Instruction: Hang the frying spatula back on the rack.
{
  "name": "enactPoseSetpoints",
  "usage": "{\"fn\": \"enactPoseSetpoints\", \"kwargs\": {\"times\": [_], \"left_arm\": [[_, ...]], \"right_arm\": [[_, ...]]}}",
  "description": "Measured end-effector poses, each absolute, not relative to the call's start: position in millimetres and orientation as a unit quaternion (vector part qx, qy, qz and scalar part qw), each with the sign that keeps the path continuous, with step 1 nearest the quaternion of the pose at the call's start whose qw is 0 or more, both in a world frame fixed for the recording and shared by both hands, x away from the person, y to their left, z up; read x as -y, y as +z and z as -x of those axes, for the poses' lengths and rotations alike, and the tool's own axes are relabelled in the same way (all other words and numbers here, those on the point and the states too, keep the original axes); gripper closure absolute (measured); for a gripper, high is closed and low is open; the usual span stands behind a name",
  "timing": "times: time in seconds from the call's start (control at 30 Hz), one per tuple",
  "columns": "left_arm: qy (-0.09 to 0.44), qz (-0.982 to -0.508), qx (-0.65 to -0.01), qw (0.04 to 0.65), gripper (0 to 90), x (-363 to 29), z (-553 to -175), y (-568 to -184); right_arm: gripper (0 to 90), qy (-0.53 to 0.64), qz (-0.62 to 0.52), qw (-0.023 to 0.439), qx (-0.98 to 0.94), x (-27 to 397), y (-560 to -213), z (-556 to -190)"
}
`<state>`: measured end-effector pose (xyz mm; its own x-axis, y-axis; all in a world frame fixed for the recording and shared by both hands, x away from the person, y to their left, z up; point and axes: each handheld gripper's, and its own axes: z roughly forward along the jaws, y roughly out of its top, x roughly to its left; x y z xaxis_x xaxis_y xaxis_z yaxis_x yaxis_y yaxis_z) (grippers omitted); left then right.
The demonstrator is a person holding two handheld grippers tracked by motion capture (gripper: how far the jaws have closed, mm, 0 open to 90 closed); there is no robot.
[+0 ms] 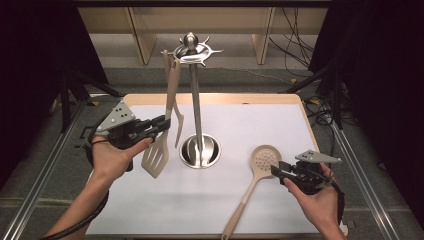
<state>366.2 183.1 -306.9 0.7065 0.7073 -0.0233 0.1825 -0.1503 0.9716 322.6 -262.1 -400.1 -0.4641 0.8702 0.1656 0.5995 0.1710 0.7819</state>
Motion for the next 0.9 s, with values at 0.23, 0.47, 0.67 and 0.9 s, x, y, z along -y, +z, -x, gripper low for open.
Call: {"fn": "enactPoseSetpoints", "kwargs": {"times": [0.23, 0.47, 0.67, 0.9], "left_arm": [[0.229, -0.721, -0.313, 0.575, 77.8, -180, -369, -309], [0.23, -0.719, -0.316, 0.574, 77.6, -174, -373, -311], [0.234, -0.719, -0.316, 0.573, 77.5, -169, -377, -314], [0.236, -0.719, -0.32, 0.57, 77.4, -162, -382, -316]], "right_arm": [[62.2, 0.416, -0.493, 0.161, -0.748, 262, -400, -323], [62.2, 0.42, -0.492, 0.155, -0.746, 261, -401, -323], [62.2, 0.417, -0.495, 0.154, -0.747, 261, -401, -322], [62.2, 0.414, -0.491, 0.164, -0.749, 262, -402, -323]]}}
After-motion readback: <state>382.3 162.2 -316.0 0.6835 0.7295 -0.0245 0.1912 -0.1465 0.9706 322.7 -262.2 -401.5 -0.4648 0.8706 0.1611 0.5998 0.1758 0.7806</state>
